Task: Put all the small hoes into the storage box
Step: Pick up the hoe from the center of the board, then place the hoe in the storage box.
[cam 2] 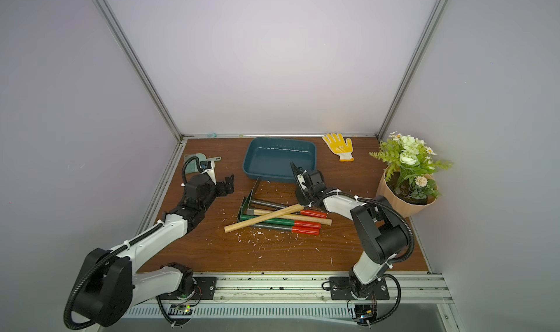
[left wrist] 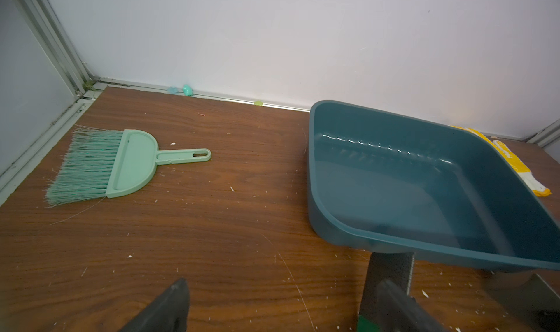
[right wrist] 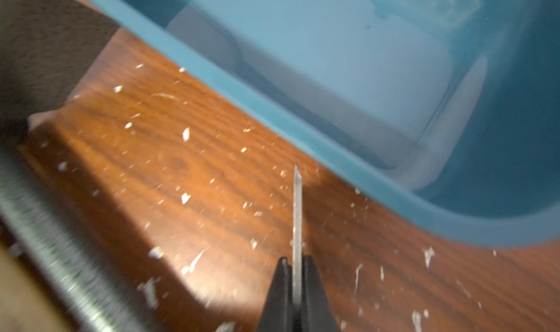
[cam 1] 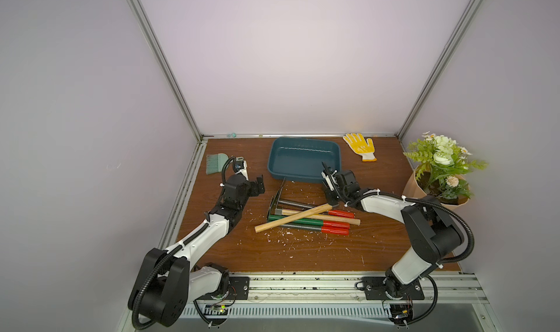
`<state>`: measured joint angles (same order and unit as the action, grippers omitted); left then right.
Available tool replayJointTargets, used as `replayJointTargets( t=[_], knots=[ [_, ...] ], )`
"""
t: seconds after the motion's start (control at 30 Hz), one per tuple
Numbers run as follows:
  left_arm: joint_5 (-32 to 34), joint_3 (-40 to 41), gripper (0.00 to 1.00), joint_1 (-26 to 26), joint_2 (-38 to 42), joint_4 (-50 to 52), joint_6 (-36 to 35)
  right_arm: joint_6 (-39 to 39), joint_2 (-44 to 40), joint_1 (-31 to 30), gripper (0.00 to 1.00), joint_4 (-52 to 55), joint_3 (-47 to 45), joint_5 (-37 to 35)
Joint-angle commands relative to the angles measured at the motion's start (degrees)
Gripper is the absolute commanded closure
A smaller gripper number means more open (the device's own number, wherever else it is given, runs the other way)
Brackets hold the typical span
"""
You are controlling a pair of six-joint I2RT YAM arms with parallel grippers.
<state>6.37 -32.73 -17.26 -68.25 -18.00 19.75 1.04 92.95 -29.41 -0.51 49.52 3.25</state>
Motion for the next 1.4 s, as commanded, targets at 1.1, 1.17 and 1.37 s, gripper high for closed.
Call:
replayJointTargets(
  t=[1.1,1.17,1.37],
  knots=[
    [-37.1,-21.9,0.21,-11.0,-12.9,20.1,-19.9,-18.7,-12.1,-0.7,1.0,-3.3,17.4,-10.0],
    [-39.6,-22.8,0.22,-11.1,-13.7,20.9,-20.8,-19.5,-13.1,-0.7,1.0,-4.8,16.2,-9.7],
    [-46.6,-26.2,0.27,-11.2,-16.6,25.7,-24.1,-22.0,-14.9,-0.5,1.0,-6.9,15.2,-8.7]
  ],
)
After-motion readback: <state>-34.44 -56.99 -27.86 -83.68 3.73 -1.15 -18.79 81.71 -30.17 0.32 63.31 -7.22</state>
